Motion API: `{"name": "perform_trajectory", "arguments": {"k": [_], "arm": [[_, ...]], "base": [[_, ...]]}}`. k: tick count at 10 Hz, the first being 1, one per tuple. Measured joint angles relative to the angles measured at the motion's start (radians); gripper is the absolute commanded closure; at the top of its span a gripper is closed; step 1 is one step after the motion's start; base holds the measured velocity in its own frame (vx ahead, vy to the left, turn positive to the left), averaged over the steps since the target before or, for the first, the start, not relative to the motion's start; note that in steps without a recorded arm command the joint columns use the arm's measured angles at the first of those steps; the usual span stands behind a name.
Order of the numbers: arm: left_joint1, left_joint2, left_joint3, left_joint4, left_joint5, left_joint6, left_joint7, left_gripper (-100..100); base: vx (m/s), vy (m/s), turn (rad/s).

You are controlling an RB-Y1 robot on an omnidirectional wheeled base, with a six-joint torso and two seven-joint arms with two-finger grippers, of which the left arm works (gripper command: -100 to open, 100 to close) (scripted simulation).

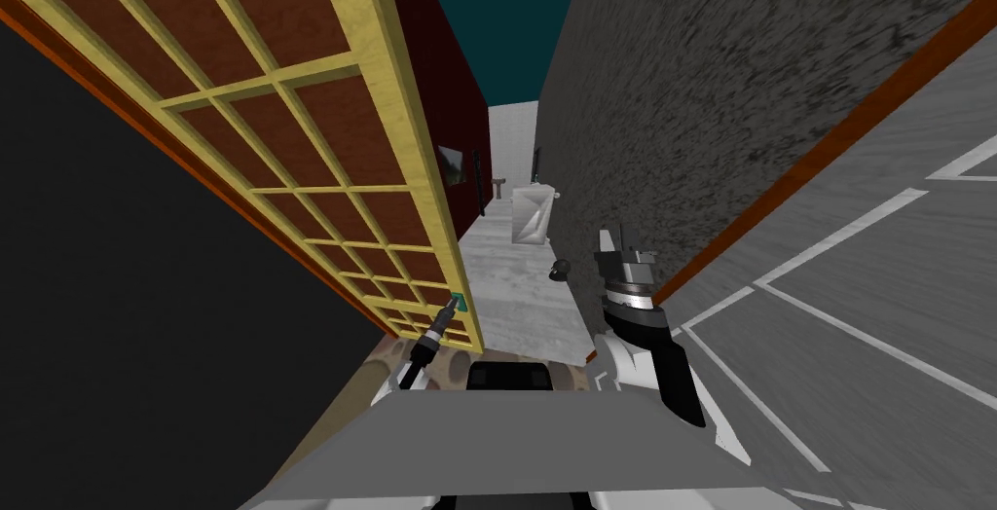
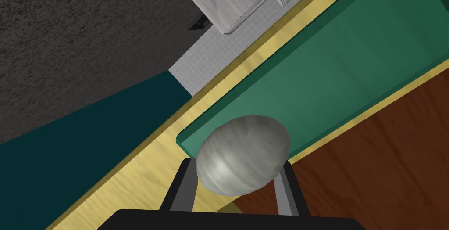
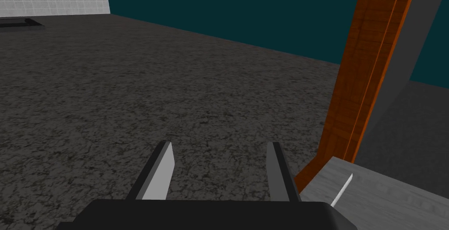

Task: Pull the door open

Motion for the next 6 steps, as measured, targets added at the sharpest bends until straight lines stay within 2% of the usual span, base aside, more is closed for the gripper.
{"name": "perform_trajectory", "arguments": {"k": [1, 2, 3, 4, 5, 6], "arm": [[0.010, -0.003, -0.004, -0.021, -0.001, 0.012, 0.016, 100], [0.004, -0.004, -0.002, -0.006, 0.002, 0.007, 0.012, 100], [-0.001, -0.002, -0.002, 0.006, 0.015, 0.005, 0.024, 100], [0.008, 0.004, -0.006, -0.009, 0.032, 0.018, 0.056, 100], [-0.008, 0.003, -0.003, 0.015, 0.044, 0.016, 0.068, 100], [-0.020, 0.005, -0.001, 0.040, 0.049, 0.003, 0.068, 100]], "base": [[-0.003, -0.003, 0.017], [-0.027, 0.002, -0.073], [-0.057, 0.013, -0.219], [-0.058, 0.032, -0.107], [-0.024, 0.004, 0.005], [-0.003, -0.012, 0.025]]}}
